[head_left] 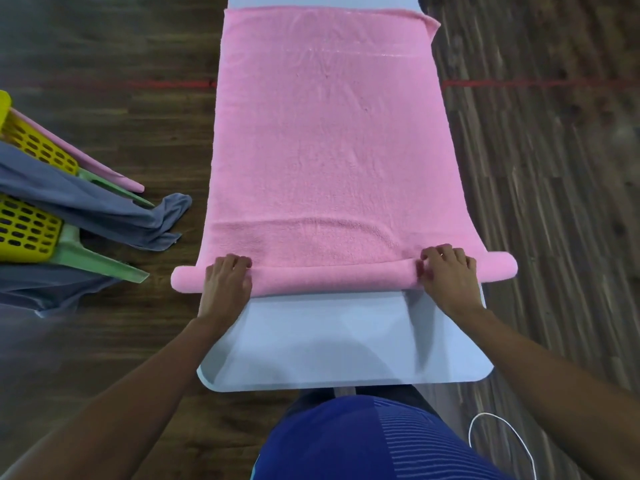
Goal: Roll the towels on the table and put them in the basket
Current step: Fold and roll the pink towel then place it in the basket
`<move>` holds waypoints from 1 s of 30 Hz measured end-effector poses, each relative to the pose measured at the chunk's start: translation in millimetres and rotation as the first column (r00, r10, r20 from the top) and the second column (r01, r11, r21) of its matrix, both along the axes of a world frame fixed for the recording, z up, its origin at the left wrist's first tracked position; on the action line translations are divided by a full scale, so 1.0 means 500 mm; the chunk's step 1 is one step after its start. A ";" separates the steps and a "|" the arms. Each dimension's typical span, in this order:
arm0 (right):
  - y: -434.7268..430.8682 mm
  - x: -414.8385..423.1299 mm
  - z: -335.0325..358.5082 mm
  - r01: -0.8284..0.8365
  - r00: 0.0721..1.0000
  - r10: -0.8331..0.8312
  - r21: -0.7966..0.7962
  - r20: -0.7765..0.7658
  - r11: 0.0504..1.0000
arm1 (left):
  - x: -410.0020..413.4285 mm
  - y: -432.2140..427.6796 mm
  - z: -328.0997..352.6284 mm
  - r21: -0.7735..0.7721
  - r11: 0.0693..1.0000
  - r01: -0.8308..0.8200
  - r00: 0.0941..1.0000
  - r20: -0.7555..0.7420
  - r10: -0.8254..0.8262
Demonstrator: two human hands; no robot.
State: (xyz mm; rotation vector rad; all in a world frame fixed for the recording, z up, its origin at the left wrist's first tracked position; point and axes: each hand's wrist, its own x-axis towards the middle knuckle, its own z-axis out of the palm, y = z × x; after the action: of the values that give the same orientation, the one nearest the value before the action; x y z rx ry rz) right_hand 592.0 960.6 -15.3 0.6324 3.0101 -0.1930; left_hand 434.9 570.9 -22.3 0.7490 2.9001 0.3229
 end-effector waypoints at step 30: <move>-0.025 0.058 -0.037 -0.102 0.989 0.115 -0.127 0.093 0.987 | 0.024 -0.013 -0.015 -0.038 0.990 0.133 0.985 0.114 -0.128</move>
State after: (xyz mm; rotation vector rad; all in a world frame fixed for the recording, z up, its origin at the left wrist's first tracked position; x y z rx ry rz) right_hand 621.1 948.3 -33.8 0.4517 2.8994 -0.3267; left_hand 446.7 564.5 -29.9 0.8795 2.7293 0.2734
